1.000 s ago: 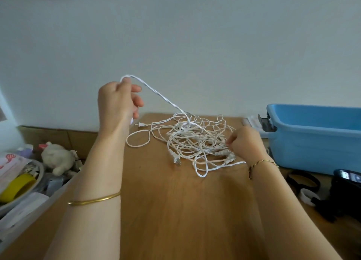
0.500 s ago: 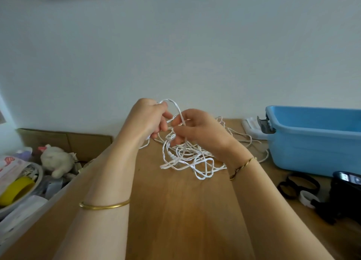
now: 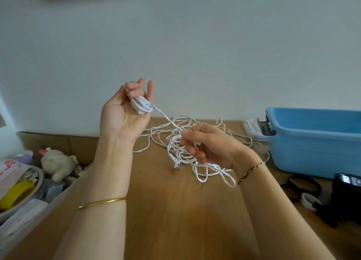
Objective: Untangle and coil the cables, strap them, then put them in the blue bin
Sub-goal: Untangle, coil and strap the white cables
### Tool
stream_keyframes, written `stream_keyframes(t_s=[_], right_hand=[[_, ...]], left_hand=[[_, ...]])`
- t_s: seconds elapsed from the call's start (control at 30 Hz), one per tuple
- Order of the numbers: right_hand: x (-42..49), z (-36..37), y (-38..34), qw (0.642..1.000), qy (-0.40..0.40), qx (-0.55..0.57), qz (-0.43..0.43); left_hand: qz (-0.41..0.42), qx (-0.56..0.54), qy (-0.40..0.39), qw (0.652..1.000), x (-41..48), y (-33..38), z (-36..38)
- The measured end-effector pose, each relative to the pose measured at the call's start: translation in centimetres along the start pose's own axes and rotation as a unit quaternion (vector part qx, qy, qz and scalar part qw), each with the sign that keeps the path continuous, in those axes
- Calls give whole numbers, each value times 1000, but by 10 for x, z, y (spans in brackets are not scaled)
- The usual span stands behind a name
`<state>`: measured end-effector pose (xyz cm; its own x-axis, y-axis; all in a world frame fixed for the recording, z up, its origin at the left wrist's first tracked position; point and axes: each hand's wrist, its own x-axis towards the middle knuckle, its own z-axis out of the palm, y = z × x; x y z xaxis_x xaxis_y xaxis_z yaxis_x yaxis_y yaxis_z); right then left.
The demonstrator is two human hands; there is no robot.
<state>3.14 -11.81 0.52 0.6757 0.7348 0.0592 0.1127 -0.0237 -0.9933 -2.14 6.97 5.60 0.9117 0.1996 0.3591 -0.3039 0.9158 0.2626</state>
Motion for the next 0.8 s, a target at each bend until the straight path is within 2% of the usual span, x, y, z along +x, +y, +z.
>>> stream_keyframes(t_s=[0.1, 0.13, 0.2, 0.27, 0.37, 0.47, 0.5, 0.53, 0.57, 0.6, 0.67, 0.7, 0.8], right_hand=[[-1, 0, -2, 999, -19, -34, 8], [-2, 0, -3, 998, -19, -59, 11], [-2, 2, -6, 992, -19, -125, 15], [-5, 5, -12, 986, -19, -168, 6], [-9, 6, -23, 983, 31, -179, -35], [-11, 2, -30, 973, 122, -170, -96], [-11, 0, -30, 967, 148, -172, -120], [-11, -1, -30, 959, 170, -173, -147], [-10, -3, -30, 950, 192, -174, -176], [-10, -5, -30, 938, 215, -179, -204], [-9, -9, -30, 915, 251, -196, -247], [-8, -11, -29, 909, 258, -202, -258], [-2, -12, -20, 894, 264, -242, -270]], left_hand=[[119, 91, 74, 986, 8, 0, -12], [149, 147, 106, 972, 9, 0, -16], [211, 283, 160, 922, 10, -2, -28], [258, 411, 175, 857, 11, -8, -37], [283, 630, 117, 713, 10, -20, -42], [211, 789, 41, 576, 7, -28, -32], [171, 825, 13, 538, 5, -30, -28], [126, 846, -14, 518, 2, -32, -23], [78, 848, -38, 522, -1, -34, -18], [27, 837, -56, 543, -5, -36, -12], [-81, 785, -82, 609, -12, -36, -2], [-126, 763, -93, 628, -14, -35, 1], [-209, 718, -132, 650, -20, -34, 5]])
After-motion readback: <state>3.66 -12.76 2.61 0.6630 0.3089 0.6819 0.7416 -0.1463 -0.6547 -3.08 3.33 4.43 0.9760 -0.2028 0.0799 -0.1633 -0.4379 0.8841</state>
